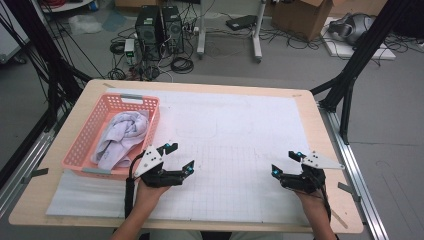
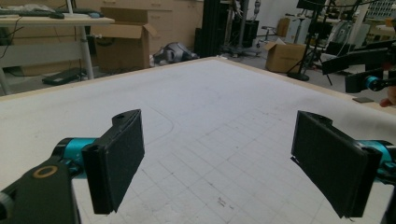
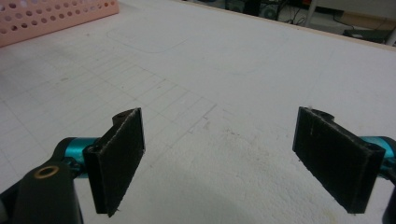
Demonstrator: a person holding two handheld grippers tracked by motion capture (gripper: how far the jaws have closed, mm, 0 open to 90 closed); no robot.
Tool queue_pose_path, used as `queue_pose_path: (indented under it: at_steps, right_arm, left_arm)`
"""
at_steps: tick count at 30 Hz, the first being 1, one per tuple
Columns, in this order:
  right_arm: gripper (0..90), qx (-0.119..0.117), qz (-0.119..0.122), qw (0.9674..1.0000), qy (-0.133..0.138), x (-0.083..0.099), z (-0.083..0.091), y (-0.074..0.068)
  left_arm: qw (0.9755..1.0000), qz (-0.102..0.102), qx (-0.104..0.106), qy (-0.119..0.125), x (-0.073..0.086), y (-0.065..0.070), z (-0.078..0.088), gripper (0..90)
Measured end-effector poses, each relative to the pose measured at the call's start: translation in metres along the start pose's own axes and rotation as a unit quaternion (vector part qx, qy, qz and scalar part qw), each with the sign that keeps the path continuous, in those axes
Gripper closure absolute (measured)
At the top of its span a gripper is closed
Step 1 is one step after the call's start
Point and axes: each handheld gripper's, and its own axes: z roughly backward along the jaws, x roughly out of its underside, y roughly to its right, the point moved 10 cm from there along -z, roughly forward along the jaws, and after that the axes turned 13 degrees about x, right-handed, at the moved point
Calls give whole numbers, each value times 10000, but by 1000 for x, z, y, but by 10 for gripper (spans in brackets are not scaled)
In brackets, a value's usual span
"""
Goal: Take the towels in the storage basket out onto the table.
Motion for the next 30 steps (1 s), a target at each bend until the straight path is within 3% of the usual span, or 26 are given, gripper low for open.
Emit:
queue_pose_path:
  at_steps: [10,15,22,30]
  right_arm:
    - [158,3,7,10000,-2,0,2,1]
    - [157,33,-14,10000,33,-1,3,3]
    - [157,38,-22,10000,11,0,4,4]
    - [157,-7,-12,10000,-38,1,3,2]
  left_arm:
    - [10000,-23,18,17,-10,6,0,180]
    - [9999,-21,-79,104,-26,2,7,183]
    - [9992,-74,-309,227,-52,-8,27,183]
    - [9960,-186,-764,412,-86,-35,66,179]
